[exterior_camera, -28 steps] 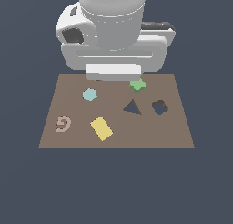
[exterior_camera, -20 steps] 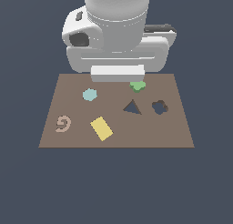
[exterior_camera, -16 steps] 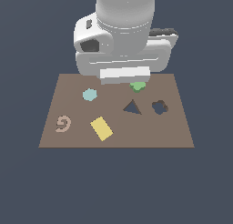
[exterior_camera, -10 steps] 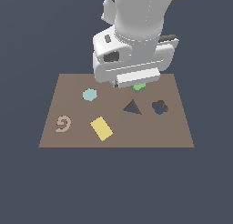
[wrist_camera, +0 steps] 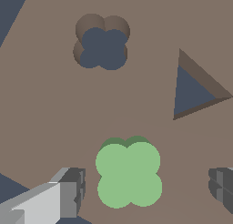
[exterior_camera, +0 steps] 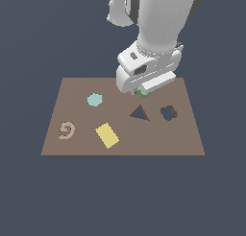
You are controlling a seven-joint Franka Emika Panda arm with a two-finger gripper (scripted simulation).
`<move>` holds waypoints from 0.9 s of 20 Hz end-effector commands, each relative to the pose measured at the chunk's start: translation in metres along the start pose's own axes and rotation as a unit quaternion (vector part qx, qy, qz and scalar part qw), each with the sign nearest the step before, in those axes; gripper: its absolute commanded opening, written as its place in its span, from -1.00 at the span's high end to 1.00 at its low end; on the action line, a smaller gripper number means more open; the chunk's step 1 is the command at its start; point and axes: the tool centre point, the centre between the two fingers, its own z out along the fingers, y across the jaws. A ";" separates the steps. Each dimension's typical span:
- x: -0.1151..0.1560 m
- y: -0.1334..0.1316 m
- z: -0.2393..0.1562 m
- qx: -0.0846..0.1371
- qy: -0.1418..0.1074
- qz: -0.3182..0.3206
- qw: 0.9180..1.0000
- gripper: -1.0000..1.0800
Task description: Insert a designated object into the corresponding slot on a board.
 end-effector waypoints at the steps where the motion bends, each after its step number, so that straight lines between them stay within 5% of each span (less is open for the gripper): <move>1: -0.003 -0.006 0.007 -0.001 0.001 -0.020 1.000 -0.92; 18: -0.007 -0.010 0.035 -0.003 0.001 -0.036 0.999 -0.92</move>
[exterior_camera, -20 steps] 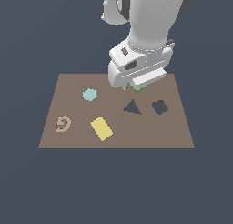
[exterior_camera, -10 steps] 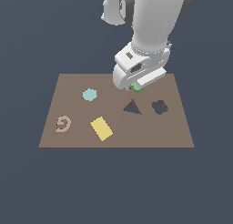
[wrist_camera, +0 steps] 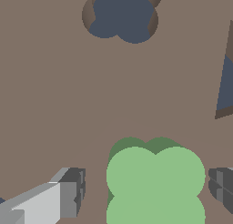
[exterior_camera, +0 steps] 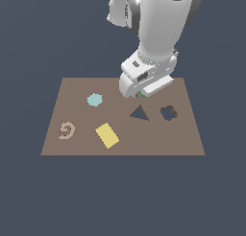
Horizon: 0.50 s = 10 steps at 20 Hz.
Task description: Insert a designated object into the corresponding slot on a board.
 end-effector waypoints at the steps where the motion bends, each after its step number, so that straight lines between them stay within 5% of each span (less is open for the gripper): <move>1: 0.000 0.000 0.003 0.000 0.000 0.000 1.000 -0.92; 2: 0.000 0.000 0.003 0.000 0.000 0.000 1.000 1.00; 10: 0.000 0.000 0.003 0.000 0.000 0.000 1.000 1.00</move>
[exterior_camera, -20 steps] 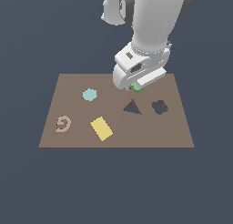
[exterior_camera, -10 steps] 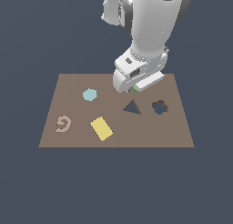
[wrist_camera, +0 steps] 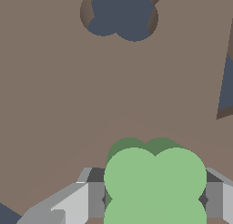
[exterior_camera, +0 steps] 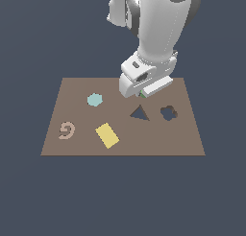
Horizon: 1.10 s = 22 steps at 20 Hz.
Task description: Insert a designated object into the corresponding slot on a board.
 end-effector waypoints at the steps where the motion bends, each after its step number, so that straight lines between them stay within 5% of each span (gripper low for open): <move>1: 0.000 -0.001 0.001 0.000 0.000 0.000 1.000 1.00; 12: 0.001 0.003 0.000 0.000 0.000 -0.029 1.000 1.00; 22: 0.005 0.015 -0.001 0.000 0.000 -0.127 0.992 1.00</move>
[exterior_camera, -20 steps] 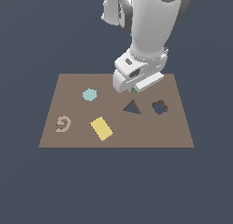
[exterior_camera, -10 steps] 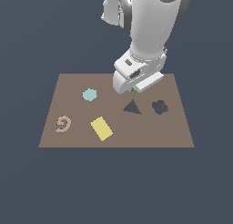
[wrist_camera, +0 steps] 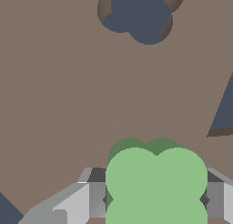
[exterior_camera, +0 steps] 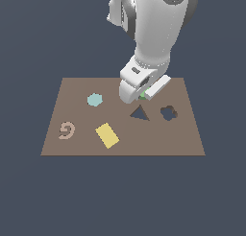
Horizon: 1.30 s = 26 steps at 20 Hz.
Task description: Insert a designated object into the corresponding slot on a board.
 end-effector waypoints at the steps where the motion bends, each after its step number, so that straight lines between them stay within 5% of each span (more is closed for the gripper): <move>1: 0.001 0.004 0.000 0.000 0.000 -0.032 0.999 1.00; 8: 0.006 0.018 -0.001 0.000 0.000 -0.149 0.989 1.00; 14: 0.014 0.030 -0.002 -0.001 0.001 -0.266 0.964 1.00; 20: 0.025 0.040 -0.003 -0.001 0.001 -0.381 0.925 1.00; 26: 0.039 0.048 -0.004 -0.001 0.001 -0.492 0.870 1.00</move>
